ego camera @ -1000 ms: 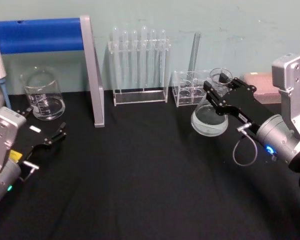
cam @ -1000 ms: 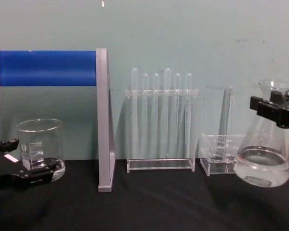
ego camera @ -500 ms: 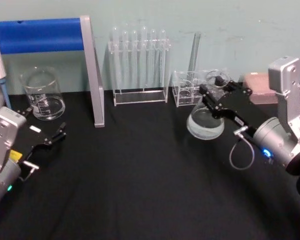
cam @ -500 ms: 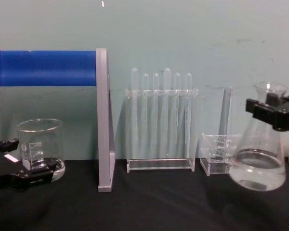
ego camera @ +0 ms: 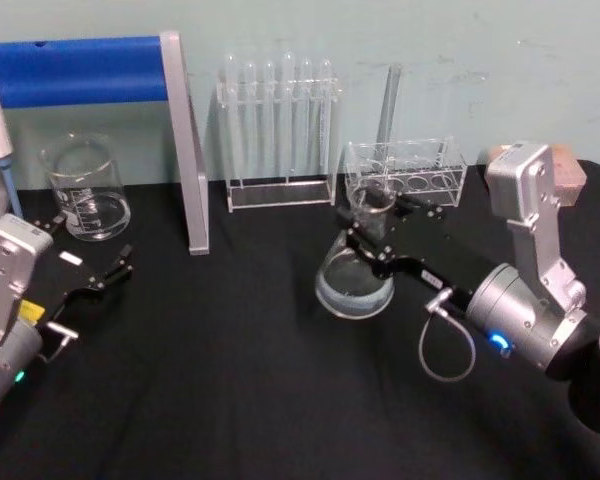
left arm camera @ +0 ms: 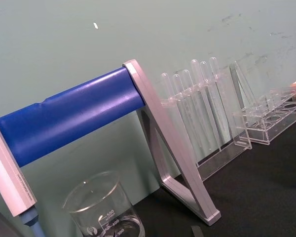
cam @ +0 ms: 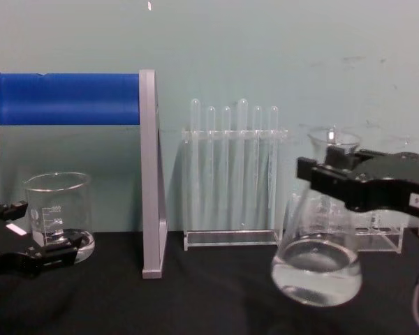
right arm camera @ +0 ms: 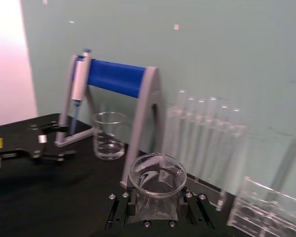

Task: Grasp the erlenmeyer flask with one hand, shake it three times, then place it back.

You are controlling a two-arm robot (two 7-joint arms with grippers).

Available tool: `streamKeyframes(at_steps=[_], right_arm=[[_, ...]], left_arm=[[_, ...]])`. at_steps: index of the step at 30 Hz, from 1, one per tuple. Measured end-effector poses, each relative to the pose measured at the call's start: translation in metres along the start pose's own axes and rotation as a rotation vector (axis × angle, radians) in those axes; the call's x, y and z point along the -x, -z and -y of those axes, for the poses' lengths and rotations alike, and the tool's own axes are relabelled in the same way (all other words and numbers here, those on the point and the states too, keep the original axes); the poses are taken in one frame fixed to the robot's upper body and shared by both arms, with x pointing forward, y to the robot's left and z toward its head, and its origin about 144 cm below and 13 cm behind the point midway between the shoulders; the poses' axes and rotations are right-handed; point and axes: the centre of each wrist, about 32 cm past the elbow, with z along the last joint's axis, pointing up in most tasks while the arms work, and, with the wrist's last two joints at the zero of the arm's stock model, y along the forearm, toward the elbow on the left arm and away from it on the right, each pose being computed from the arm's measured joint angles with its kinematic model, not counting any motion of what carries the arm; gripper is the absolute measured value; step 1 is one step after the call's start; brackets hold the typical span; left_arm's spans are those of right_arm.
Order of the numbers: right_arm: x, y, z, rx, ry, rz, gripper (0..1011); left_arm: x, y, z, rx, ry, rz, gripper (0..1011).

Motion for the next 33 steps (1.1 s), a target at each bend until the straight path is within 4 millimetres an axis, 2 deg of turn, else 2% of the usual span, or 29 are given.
streamKeyframes(at_steps=[17, 33], right_arm=[[0.029, -0.001, 0.005, 0.0, -0.169, -0.004, 450], [0.034, -0.002, 0.008, -0.002, -0.22, 0.003, 450]], left_arm=[[0.0, 0.0, 0.0, 0.0, 0.0, 0.0, 1001], [0.0, 0.0, 0.0, 0.0, 0.0, 0.0, 1001]])
